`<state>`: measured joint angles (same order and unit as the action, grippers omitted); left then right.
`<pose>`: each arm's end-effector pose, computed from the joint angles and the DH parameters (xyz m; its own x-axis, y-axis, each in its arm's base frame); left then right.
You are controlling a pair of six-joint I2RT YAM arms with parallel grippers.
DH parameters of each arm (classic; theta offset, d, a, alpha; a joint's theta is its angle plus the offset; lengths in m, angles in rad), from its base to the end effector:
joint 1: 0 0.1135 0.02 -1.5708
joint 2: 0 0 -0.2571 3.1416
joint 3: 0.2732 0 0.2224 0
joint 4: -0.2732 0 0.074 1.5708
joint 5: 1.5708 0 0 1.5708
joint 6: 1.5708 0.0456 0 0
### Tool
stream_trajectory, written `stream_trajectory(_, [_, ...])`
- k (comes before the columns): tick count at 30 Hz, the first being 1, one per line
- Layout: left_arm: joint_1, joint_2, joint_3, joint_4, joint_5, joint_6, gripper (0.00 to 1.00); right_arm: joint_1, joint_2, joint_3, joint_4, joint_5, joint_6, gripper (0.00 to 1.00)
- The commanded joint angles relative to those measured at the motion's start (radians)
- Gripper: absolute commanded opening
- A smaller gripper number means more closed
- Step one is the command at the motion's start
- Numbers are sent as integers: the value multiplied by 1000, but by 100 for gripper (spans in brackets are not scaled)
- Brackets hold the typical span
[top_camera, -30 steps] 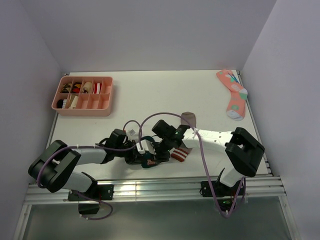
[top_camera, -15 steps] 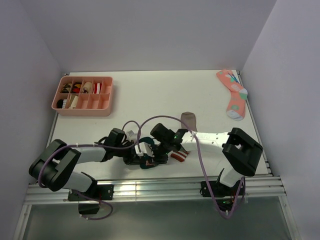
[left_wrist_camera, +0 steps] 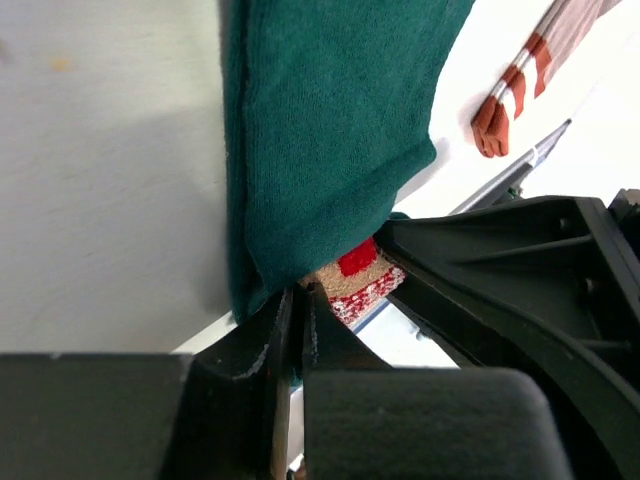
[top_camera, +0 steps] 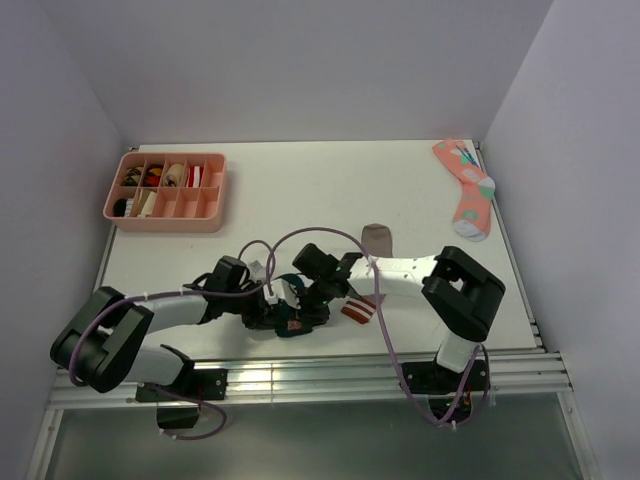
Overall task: Roll the socks
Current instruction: Roll the sock at the center of the board.
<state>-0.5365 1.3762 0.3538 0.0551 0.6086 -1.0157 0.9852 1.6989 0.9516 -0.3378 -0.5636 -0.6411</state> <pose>0.1554 -0.1228 0.1225 -0.9664 -0.2365 0.1009 -0.2334 0.6419 -0.7304 0.1473 0.2662 0.1674 0.1120 -0.7458 -0.6567 -0.9674 -0.2329 0.0994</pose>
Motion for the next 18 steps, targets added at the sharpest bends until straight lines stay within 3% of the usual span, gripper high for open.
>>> stream_trajectory(1, [6,-29,-32,-80,-173,9,9,-26,74,70,-61,-39,11,30])
stream_trajectory(4, [6,-87,-32,-70,-223,-1,22,-66,125,134,-128,-108,12,28])
stream_trajectory(8, [6,-173,-35,-69,-299,-11,30,-103,183,222,-240,-162,8,27])
stream_trajectory(18, [6,-371,-93,-40,-478,-14,39,-174,407,481,-501,-278,-46,26])
